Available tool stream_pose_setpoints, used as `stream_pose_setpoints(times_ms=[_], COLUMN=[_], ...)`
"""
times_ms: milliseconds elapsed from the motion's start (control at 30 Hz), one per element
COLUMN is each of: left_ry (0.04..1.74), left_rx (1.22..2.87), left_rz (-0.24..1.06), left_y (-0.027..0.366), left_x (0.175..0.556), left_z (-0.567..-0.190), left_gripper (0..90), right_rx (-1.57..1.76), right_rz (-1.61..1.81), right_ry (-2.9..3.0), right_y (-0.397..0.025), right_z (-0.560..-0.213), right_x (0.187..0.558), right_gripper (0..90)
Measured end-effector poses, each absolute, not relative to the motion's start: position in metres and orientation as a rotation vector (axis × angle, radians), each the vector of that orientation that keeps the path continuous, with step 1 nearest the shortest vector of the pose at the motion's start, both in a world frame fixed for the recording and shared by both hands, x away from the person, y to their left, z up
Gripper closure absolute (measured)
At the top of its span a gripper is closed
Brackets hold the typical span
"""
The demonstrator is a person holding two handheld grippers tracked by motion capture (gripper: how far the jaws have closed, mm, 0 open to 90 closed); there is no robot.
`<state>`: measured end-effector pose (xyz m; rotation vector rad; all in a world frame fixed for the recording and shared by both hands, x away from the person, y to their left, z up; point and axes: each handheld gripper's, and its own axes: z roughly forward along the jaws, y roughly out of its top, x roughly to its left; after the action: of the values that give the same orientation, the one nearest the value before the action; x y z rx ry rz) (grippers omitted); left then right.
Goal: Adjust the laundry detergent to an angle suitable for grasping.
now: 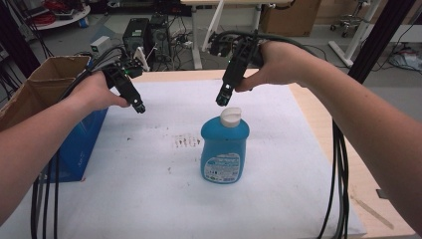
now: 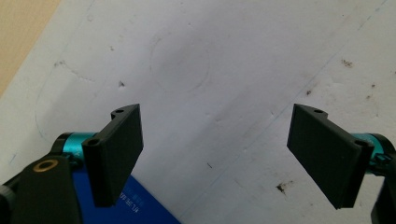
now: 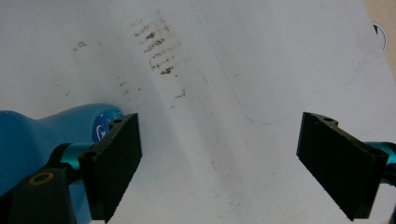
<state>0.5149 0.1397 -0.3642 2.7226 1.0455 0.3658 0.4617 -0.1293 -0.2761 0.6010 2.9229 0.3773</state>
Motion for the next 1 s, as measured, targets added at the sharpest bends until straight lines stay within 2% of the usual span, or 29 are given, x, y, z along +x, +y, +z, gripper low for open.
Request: stream_pose_setpoints(times_ms=[1000], left_ry=[1.005], left_rx=[2.709], left_rz=[0.403], left_y=[0.137], left_x=[0.505], left_z=[-0.352], left_gripper=[18.5], right_rx=[0.607], right_rz=[0.457], right_ry=[2.907], right_y=[-0.135], right_z=[-0.267], right_x=[0.457], right_gripper=[13.3])
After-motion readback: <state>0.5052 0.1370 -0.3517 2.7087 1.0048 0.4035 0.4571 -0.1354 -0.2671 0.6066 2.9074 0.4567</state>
